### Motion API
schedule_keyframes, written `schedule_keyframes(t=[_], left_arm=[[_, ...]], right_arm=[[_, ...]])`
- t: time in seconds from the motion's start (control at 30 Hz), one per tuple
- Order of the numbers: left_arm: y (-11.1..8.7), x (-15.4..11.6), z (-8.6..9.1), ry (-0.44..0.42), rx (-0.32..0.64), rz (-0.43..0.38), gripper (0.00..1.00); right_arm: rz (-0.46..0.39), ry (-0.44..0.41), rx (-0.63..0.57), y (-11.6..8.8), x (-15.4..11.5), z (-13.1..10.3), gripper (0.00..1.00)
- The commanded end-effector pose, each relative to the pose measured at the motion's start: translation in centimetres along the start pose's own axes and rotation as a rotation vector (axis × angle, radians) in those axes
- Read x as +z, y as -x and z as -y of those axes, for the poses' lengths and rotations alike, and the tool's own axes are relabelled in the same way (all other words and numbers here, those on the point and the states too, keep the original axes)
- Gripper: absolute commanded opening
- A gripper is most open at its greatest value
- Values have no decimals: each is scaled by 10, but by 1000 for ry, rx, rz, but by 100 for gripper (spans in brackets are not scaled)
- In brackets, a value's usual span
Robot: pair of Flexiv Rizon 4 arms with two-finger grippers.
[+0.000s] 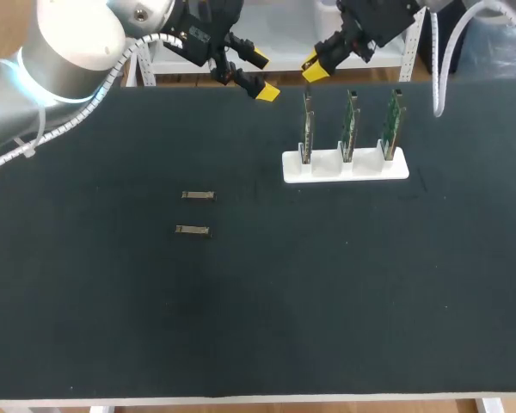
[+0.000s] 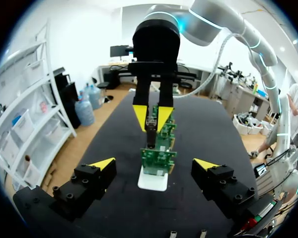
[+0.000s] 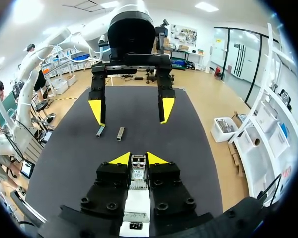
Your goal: Pick up the optical module with the left hand, and insert it into the network port with the right hand.
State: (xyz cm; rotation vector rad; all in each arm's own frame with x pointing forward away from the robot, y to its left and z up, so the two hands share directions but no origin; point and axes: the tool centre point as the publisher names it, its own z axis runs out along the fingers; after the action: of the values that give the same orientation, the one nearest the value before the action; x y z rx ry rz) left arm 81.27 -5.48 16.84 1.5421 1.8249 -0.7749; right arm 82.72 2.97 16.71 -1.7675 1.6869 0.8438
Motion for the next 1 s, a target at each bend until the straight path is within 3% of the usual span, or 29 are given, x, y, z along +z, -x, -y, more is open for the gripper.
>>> schedule_keyframes(t=[0.03,1.0], left_arm=[[0,0,1,2,0,-2,100],[0,0,1,2,0,-2,100]], right_arm=[[7,5,0,-3,-1,1,0],[6,40,-12,-6,1,-6,0]])
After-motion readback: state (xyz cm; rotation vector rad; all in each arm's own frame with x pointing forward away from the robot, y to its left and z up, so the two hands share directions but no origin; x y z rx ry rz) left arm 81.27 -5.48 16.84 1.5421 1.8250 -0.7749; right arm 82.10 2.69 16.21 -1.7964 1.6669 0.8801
